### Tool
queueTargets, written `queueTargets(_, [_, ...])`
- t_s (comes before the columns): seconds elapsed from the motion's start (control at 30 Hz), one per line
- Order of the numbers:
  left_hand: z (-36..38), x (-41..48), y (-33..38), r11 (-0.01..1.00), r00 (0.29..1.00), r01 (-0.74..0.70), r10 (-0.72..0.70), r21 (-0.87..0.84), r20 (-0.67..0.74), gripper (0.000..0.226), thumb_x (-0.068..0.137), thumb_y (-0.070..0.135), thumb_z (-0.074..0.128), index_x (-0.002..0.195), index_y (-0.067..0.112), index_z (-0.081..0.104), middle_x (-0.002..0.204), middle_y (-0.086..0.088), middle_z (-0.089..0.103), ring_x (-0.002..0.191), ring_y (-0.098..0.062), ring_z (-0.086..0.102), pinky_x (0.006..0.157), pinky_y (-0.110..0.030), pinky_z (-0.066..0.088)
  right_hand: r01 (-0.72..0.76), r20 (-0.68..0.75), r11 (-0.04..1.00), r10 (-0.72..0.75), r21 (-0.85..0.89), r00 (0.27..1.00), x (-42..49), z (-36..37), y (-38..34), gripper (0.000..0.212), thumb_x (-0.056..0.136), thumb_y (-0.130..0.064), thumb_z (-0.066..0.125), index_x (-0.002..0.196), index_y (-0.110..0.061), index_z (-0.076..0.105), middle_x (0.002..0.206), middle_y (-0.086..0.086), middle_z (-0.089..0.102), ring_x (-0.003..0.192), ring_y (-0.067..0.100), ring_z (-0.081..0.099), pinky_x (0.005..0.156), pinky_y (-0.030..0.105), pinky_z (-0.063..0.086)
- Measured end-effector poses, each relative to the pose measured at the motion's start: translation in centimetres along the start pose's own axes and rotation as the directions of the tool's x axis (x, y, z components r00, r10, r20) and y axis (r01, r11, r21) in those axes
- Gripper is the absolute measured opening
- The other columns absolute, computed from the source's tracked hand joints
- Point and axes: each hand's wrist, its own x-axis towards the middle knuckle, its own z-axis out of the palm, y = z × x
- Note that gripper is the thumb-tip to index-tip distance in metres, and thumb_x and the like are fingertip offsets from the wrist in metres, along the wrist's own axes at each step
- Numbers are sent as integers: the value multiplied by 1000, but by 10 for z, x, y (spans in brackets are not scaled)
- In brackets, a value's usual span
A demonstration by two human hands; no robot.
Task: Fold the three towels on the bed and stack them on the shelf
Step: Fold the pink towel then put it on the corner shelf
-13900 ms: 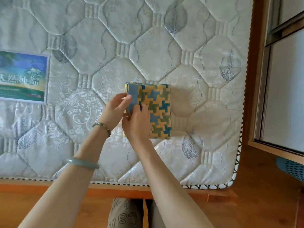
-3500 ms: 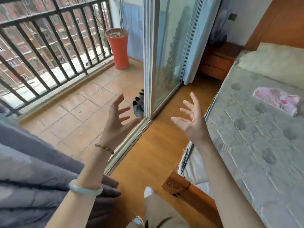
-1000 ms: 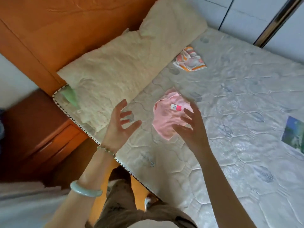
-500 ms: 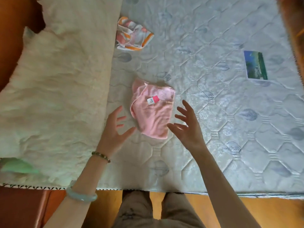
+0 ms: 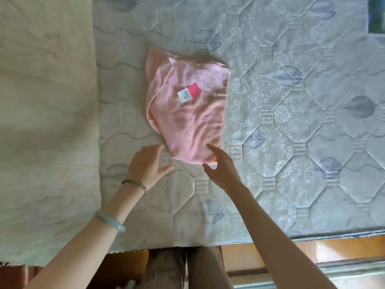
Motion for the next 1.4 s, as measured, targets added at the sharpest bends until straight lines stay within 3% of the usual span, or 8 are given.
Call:
queueTargets(0.23, [90, 38, -4, 968, 995, 104, -101, 229, -23, 80, 55, 46, 85, 110, -1, 52, 102, -17, 59, 91, -35, 56, 71, -42, 47, 223, 84, 875, -207, -430, 975, 44, 48, 69, 76, 70, -29, 81, 135, -18, 44, 144, 16, 43, 133, 35, 41, 103, 52, 40])
queueTargets(0.43, [120, 56, 24, 984, 969, 71, -106, -161, -222, 74, 68, 28, 80, 126, -3, 45, 126, -19, 51, 115, -33, 49, 97, -41, 45, 230, -197, 906, -313, -356, 929, 55, 64, 85, 33, 73, -4, 67, 106, -10, 68, 119, 9, 65, 120, 23, 48, 84, 39, 50])
queueTargets(0.6, [111, 77, 40, 934, 913, 105, -227, -343, -339, 37, 74, 9, 66, 104, -3, 49, 110, -22, 51, 103, -35, 49, 85, -42, 48, 141, -396, 987, -162, -82, 904, 53, 24, 64, 27, 87, -11, 47, 106, 0, 63, 103, 12, 69, 98, 30, 63, 84, 32, 53])
queueTargets(0.7, [97, 90, 39, 916, 861, 174, -319, -361, -396, 22, 72, -2, 51, 95, -2, 50, 98, -20, 51, 92, -35, 50, 74, -35, 44, 144, -515, 989, -136, -25, 846, 43, -12, 43, 27, 89, -12, 45, 104, 2, 63, 94, 12, 68, 88, 28, 64, 77, 17, 47])
queueTargets(0.8, [77, 96, 31, 913, 820, 246, -375, -326, -432, 27, 75, -4, 51, 102, 0, 53, 100, -18, 57, 89, -35, 55, 68, -38, 44, 164, -591, 986, -131, 3, 796, 35, -44, 27, 24, 90, -10, 45, 104, -1, 63, 91, 5, 64, 79, 27, 64, 66, 29, 53])
queueTargets(0.97, [11, 82, 25, 976, 852, 200, -216, -84, -477, 16, 80, 6, 52, 95, 4, 56, 81, -18, 61, 74, -38, 57, 65, -44, 45, 197, -656, 976, -210, -95, 725, 25, -81, 0, 27, 88, -1, 47, 106, 0, 67, 96, 10, 67, 88, 27, 64, 78, 29, 51])
queueTargets(1.13, [-81, 49, 39, 965, 873, 196, -91, 174, -480, 20, 70, 0, 59, 90, 2, 61, 78, -16, 62, 74, -37, 57, 77, -49, 46, 222, -650, 962, -272, -160, 709, 7, -116, -39, 32, 84, 8, 49, 106, -4, 70, 94, 10, 70, 89, 22, 60, 82, 4, 39])
queueTargets(1.4, [-187, 5, 58, 972, 865, 228, -174, 60, -471, 18, 74, 11, 58, 91, 4, 55, 92, -18, 53, 86, -36, 50, 57, -42, 46, 330, -649, 914, -401, -236, 647, -22, -189, -109, 35, 79, 5, 44, 101, -2, 71, 92, 12, 71, 87, 33, 64, 79, 19, 43])
